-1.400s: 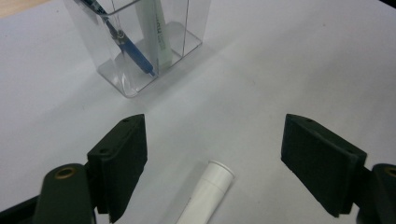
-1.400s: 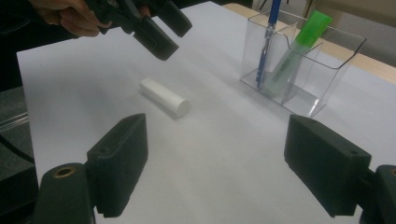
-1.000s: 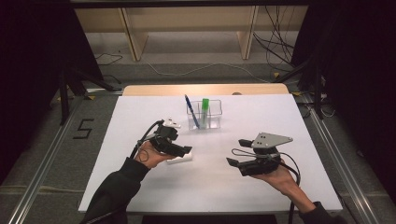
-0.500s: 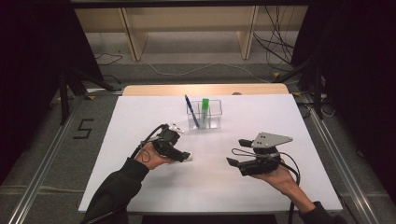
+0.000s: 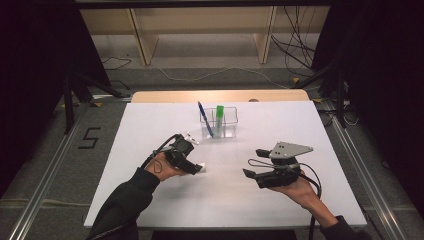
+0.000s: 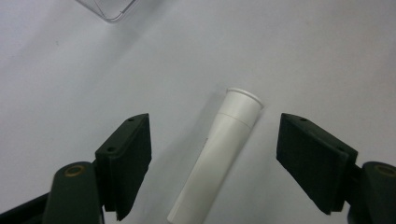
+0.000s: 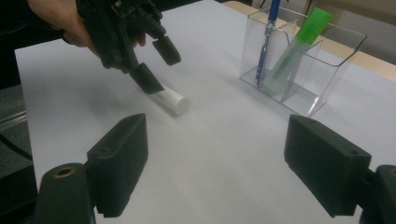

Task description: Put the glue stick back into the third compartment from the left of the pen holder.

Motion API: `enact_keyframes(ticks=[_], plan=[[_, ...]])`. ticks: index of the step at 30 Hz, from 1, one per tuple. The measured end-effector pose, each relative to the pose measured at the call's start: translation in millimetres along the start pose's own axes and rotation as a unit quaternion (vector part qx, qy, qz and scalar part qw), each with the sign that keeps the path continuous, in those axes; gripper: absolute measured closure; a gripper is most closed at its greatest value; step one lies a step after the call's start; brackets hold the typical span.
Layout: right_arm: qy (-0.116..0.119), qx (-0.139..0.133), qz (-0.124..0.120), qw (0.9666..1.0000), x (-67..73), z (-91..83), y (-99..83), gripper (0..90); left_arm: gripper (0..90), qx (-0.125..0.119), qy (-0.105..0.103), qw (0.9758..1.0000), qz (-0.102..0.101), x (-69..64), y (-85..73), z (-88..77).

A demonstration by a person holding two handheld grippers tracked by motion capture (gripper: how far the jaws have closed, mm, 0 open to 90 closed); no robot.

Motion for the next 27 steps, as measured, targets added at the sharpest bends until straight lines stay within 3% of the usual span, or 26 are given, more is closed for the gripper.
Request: enact_keyframes(ticks=[10,14,15,27], plan=[[-0.001,0.002,-0.002,1.0000,0.9,0.3,-0.4,22.7,36.9,0.021,-0.018,0.9995,0.015,-1.8,-1.6,6.4],[-0.001,0.003,-0.005,1.0000,1.8,0.6,-0.4,22.7,41.5,0.043,-0.025,0.9986,0.021,-3.5,-4.2,10.0],[0.000,0.004,-0.004,1.0000,1.9,0.6,-0.6,22.7,42.2,0.048,-0.024,0.9981,0.030,-2.7,-4.7,9.5],[0.002,0.006,-0.004,1.0000,3.5,2.1,-1.3,22.8,51.9,0.075,-0.038,0.9954,0.046,-5.9,-8.6,13.6]])
Point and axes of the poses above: each handheld gripper's, and its own axes: z roughly forward along the jaws, y roughly out of its top, x roughly to its left, the point moved 10 cm from there along z, roughly forward along the jaws, and after that the axes turned 9 degrees about z, right-handed, at the moved point
